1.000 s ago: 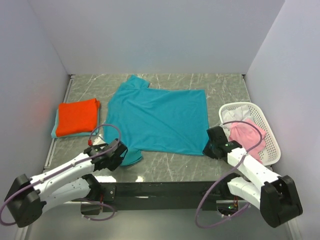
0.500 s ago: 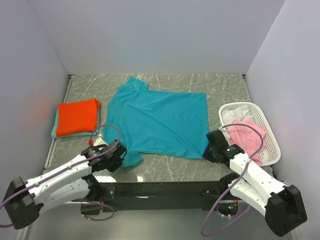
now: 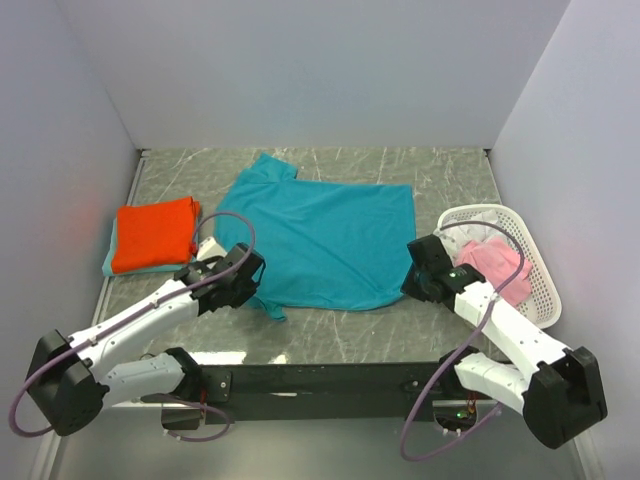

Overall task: Fold and stack the t-shirts
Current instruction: Fold the tshirt

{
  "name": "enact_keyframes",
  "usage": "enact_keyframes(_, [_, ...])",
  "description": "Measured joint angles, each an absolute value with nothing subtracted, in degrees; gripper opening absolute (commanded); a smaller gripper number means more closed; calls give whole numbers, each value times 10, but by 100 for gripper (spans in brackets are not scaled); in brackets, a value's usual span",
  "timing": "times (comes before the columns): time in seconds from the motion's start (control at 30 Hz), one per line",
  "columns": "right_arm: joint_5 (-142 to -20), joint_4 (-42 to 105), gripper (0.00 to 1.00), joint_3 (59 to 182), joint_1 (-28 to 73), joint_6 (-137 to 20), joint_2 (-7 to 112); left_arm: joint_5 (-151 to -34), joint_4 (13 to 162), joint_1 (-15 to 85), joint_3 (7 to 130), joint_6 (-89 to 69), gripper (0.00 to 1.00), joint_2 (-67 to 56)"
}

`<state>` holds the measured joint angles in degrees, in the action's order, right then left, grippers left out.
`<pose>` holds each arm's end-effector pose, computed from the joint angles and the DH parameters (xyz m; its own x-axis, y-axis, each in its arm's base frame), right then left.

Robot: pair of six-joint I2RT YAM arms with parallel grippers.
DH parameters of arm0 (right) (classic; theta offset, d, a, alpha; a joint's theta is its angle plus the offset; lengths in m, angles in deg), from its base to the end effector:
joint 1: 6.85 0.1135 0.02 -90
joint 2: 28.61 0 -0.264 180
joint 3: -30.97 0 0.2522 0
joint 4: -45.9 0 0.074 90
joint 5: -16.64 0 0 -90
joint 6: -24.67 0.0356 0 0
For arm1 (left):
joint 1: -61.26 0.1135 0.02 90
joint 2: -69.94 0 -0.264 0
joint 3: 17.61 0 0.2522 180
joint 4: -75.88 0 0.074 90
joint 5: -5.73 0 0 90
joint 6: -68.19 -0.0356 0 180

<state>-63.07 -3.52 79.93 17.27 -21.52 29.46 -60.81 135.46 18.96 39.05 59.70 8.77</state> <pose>0.1726 0.0703 0.2046 -0.7812 0.3965 -0.4822 0.3102 0.9168 0.2515 0.1506 -0.1179 0.2290 -0.5816 -0.6975 -0.4187 -0.5858 0.7162 -0.3793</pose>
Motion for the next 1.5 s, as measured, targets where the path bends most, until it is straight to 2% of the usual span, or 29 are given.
enact_keyframes(0.67, [-622,-37,8,964,127,-281,429,-604,1288,319,527,437,1,-14])
enact_keyframes(1.5, [-635,-35,7,1046,82,-322,553,-605,1191,396,637,317,1,-175])
